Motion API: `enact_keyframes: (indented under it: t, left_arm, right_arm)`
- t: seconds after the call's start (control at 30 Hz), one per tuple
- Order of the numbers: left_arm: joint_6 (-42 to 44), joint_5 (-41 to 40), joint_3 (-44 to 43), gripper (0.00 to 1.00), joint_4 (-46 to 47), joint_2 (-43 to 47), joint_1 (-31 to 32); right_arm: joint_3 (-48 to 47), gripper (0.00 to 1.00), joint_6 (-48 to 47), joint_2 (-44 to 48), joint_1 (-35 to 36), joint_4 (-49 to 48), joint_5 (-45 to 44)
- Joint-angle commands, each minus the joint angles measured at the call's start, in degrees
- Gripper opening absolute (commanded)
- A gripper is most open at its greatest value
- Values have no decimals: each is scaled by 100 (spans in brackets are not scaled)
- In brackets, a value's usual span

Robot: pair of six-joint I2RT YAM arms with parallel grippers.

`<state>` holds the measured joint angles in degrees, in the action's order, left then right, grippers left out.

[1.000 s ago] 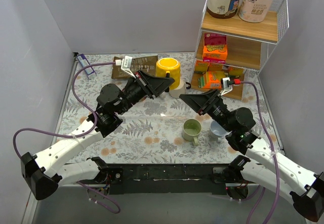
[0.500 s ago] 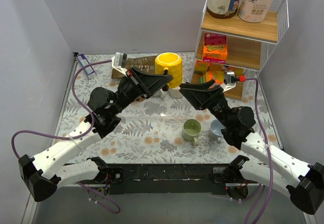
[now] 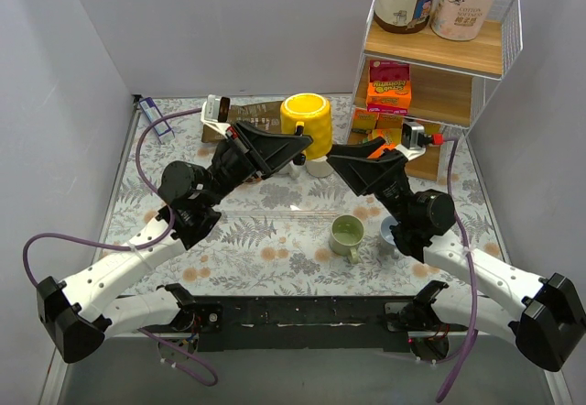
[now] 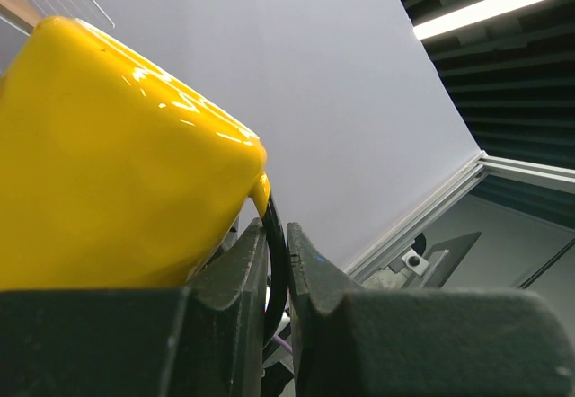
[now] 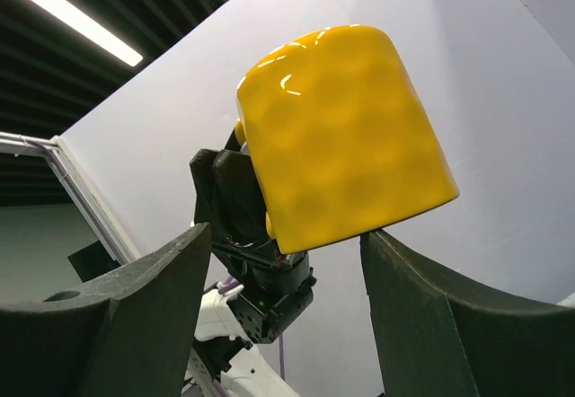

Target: Turn the mug right side up

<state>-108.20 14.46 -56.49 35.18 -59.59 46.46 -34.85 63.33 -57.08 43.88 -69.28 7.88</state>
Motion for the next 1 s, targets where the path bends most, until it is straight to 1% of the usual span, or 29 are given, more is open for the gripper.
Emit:
enact_keyframes:
  t: [0.0,0.1,0.2,0.23,0.27,0.37,0.43,0.53,0.6,0.83,0.97]
  left_arm:
    - [-104,31,76,0,692,106,-14]
    - [-253,92,199,0,850,62,-5]
    - [-394,136,357,0,1078,18,4]
    - [-421,136,393,0,1148,18,21]
    - [-438,145,489,0,1210,27,39]
    - [-491,101,752,0,1526,27,100]
    - [-544,66,876,0,1850,-17,144]
    - [-553,75,999,0,2088,-122,179]
    - [-500,110,1000,0,2116,-175,206]
    - [-210,84,1148,0,2098,-272,285]
    - [-122,57,1289,0,2440,-333,294]
  right_arm:
    - [-373,73,57,-5,-11,-789,-23]
    - [-478,71,30,-75,-11,-780,-67]
    - [-531,64,65,-198,-11,-868,-111]
    - [-532,61,91,-224,-11,-1016,-137]
    - [-514,56,118,-259,-11,-1105,-216]
    - [-461,52,197,-418,-11,-1535,-322]
    - [-548,52,302,-593,-11,-1685,-313]
    - [-628,53,557,-874,-2,-2141,-287]
    - [-654,54,777,-1050,-2,-2467,-331]
    - [-716,51,1163,-1191,-2,-2898,-401]
    - [-725,58,1445,-1235,-2,-3100,-445]
